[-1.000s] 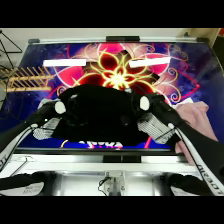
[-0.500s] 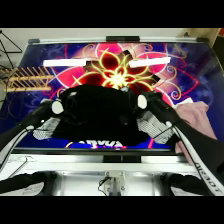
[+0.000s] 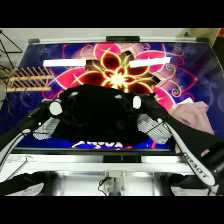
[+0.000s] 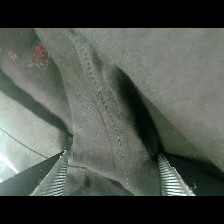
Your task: Fold the shirts.
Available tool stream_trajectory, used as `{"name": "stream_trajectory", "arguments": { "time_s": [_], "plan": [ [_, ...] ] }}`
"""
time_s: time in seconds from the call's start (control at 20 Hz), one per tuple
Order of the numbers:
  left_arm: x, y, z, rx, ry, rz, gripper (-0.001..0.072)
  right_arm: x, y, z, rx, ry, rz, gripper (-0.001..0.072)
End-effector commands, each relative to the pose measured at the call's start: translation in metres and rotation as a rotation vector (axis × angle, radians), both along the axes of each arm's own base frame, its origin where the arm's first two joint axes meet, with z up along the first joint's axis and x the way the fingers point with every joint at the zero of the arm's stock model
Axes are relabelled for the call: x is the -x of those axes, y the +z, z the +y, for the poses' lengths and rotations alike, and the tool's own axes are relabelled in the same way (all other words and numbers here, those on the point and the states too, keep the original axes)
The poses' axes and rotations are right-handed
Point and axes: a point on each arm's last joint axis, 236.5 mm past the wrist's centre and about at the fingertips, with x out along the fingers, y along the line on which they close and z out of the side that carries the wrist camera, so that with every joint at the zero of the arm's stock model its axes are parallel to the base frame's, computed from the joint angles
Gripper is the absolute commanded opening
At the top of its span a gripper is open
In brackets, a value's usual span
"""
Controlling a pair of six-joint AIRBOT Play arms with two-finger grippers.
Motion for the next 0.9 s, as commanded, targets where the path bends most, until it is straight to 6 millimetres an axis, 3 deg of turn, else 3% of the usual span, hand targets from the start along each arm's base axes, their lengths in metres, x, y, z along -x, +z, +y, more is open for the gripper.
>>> {"name": "stream_trajectory", "arguments": {
  "time_s": [0.0, 0.05, 0.15, 0.2, 0.3, 0.35, 0.4, 0.55, 0.7, 0.85],
  "plan": [
    [0.004, 0.001, -0.005, 0.0, -0.017, 0.0, 0.0042, 0.003, -0.01, -0.001, 0.015, -0.023, 0.038, 0.0512],
    [0.004, 0.002, -0.005, 0.001, -0.016, -0.002, 0.0042, -0.001, -0.011, -0.003, 0.028, -0.054, 0.03, 0.0282],
    [0.002, 0.003, -0.004, -0.002, -0.018, -0.014, 0.0042, -0.008, -0.012, -0.002, 0.032, -0.134, 0.024, 0.0108],
    [0.001, 0.005, -0.001, -0.012, -0.023, -0.026, 0.0042, -0.009, -0.01, -0.001, 0.029, -0.142, 0.025, 0.0068],
    [-0.004, 0.015, 0.009, -0.05, -0.045, -0.08, 0.0042, -0.012, 0.006, 0.001, 0.014, -0.134, 0.008, 0.0067],
    [-0.007, 0.025, 0.015, -0.068, -0.055, -0.125, 0.0041, -0.016, 0.023, 0.004, -0.007, -0.124, -0.024, 0.0067],
    [-0.008, 0.038, 0.022, -0.087, -0.066, -0.169, 0.0042, -0.022, 0.045, 0.007, -0.034, -0.119, -0.061, 0.0067],
    [-0.001, 0.083, 0.045, -0.103, -0.032, -0.259, 0.0042, -0.025, 0.134, 0.011, -0.133, -0.11, -0.162, 0.0067],
    [0.011, 0.135, 0.05, -0.029, 0.048, -0.364, 0.0042, -0.003, 0.207, 0.005, -0.207, -0.154, -0.205, 0.0067],
    [0.025, 0.16, 0.048, 0.009, 0.049, -0.417, 0.0042, 0.039, 0.228, -0.003, -0.202, -0.199, -0.106, 0.0067]
  ]
}}
